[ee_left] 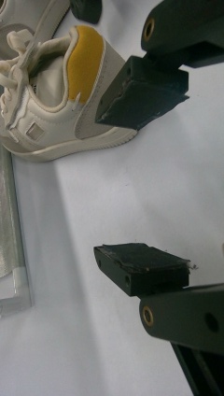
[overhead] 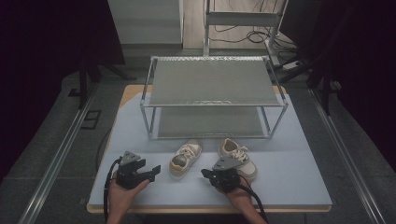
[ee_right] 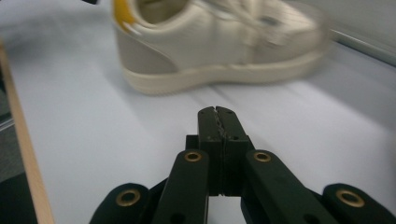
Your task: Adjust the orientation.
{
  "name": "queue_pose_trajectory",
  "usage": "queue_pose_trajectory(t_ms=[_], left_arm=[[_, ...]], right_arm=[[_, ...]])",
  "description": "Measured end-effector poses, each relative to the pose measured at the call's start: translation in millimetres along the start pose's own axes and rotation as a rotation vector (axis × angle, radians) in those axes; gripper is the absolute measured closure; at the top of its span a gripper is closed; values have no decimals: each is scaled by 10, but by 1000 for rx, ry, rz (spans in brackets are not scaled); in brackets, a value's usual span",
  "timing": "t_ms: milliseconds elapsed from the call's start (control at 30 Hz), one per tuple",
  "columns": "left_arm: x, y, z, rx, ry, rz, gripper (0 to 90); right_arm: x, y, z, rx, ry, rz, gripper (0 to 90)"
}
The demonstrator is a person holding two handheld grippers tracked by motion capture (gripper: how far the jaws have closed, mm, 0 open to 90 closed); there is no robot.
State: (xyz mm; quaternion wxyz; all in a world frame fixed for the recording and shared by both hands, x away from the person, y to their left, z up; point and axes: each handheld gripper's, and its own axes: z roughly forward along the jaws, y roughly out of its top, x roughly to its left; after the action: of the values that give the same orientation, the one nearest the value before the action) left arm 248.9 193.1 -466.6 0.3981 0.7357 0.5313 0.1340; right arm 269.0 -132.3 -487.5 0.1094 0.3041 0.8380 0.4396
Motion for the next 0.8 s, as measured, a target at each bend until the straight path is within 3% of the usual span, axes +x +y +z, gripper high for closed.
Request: queue_pose_trajectory(t_ms=[267,500,633,800], left_arm=[[-21,24,33,5,-10,16,313],[-25,24,53,13,-16,19,310],[-19,23,42,10,-14,16,309],[-23,20,38,9,-15,14,308]], right_arm=[[-227,-219,-428,-16,-104,62,891],[-396,-361,-690,-34,-169,123,890],[-458,-474,-780,-38,-171,162,891],[-481,-549,-875,-38,-171,170,892]])
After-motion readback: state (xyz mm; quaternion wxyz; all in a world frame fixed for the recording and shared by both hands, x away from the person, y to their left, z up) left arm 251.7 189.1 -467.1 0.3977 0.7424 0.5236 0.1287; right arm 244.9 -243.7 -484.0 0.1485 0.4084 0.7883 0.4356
